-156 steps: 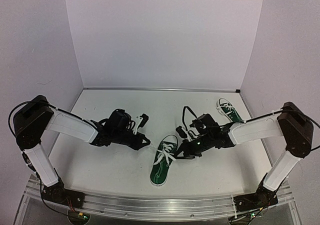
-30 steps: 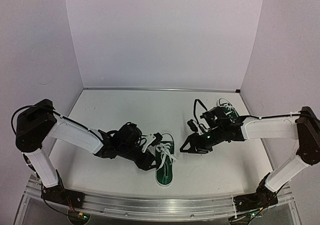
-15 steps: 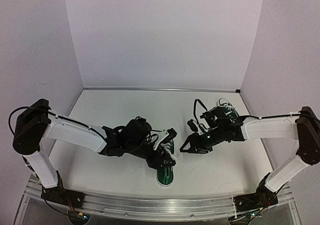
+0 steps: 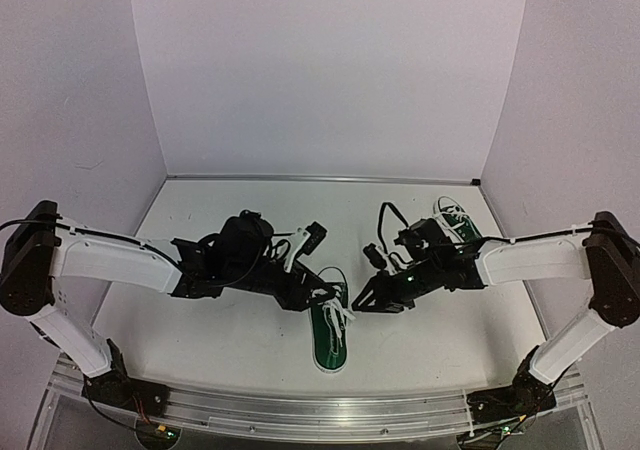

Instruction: Tie the shoes

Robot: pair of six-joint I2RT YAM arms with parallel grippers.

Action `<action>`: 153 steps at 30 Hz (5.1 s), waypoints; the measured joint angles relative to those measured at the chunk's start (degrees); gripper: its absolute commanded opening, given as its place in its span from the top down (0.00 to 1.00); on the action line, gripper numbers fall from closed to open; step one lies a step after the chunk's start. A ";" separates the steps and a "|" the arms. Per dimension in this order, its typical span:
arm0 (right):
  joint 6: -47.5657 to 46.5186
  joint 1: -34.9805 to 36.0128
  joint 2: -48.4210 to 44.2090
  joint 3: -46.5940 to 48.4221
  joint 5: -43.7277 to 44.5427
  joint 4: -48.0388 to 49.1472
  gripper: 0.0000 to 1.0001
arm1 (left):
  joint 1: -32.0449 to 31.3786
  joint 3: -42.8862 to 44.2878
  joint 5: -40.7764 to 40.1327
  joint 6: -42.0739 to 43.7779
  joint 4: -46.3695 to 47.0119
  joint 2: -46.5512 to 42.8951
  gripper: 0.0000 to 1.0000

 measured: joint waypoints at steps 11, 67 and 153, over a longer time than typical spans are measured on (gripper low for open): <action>1.74 2.66 7.12 -0.11 -1.53 6.30 0.71 | 3.76 -1.98 -2.36 -1.38 -0.59 -3.12 0.52; 2.67 2.82 -0.46 4.30 -5.16 5.45 0.55 | 3.85 -8.07 -5.09 -1.29 -1.78 -6.57 0.46; -4.36 7.20 7.40 5.50 10.93 -9.30 0.58 | 9.63 -8.61 -11.23 -8.26 0.73 6.47 0.01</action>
